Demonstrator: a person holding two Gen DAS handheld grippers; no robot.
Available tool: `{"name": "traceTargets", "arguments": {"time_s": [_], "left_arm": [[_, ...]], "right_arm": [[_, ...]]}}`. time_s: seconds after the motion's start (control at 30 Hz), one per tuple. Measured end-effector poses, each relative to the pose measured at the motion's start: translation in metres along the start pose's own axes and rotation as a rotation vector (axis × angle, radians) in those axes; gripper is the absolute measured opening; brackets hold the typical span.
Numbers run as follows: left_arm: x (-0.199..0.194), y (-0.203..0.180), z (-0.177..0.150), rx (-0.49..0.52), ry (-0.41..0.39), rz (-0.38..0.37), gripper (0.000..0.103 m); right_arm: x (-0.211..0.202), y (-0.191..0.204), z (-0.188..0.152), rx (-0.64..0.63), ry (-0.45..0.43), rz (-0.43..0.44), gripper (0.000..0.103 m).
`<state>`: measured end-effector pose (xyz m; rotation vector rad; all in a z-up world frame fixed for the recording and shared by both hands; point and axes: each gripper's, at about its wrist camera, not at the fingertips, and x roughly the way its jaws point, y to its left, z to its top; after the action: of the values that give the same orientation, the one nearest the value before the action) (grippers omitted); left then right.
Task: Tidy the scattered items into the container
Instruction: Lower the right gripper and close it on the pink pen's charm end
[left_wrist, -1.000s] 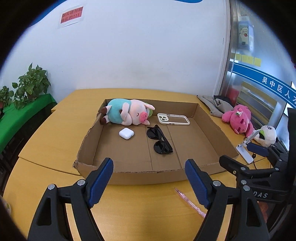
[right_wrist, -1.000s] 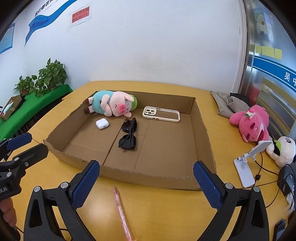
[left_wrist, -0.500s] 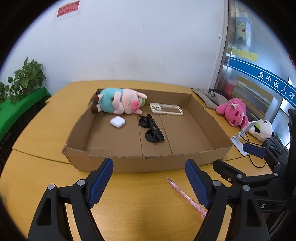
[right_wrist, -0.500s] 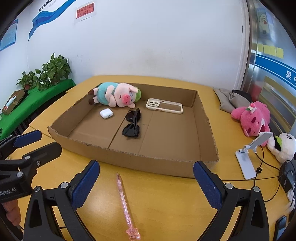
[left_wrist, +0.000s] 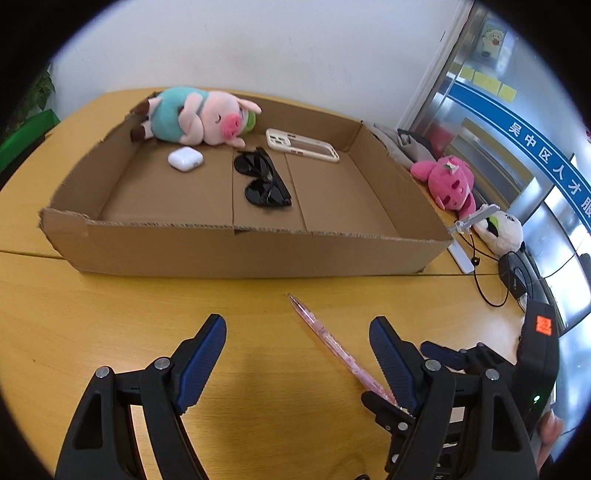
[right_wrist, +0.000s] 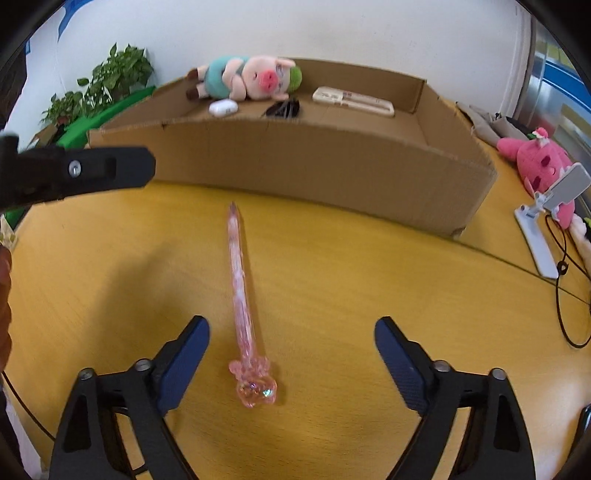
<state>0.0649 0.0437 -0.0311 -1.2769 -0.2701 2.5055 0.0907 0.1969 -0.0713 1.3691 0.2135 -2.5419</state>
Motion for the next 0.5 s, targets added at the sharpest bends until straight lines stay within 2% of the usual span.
{"name": "traceTargets", "arguments": {"time_s": [0.17, 0.33, 0.43, 0.5], "left_arm": [[0.019, 0.0, -0.004, -0.025, 0.055, -0.027, 0.08], [0.042, 0.006, -0.008, -0.105, 0.131, -0.107, 0.08], [0.054, 0.006, -0.012, -0.123, 0.169, -0.111, 0.079], [0.057, 0.004, -0.014, -0.124, 0.174, -0.122, 0.078]], "right_arm": [[0.003, 0.004, -0.008, -0.007, 0.018, 0.008, 0.072], [-0.002, 0.022, -0.01, -0.015, 0.016, 0.008, 0.034], [-0.003, 0.027, -0.012, 0.003, 0.011, 0.012, 0.025], [-0.004, 0.027, -0.012, 0.019, 0.006, 0.023, 0.024]]}}
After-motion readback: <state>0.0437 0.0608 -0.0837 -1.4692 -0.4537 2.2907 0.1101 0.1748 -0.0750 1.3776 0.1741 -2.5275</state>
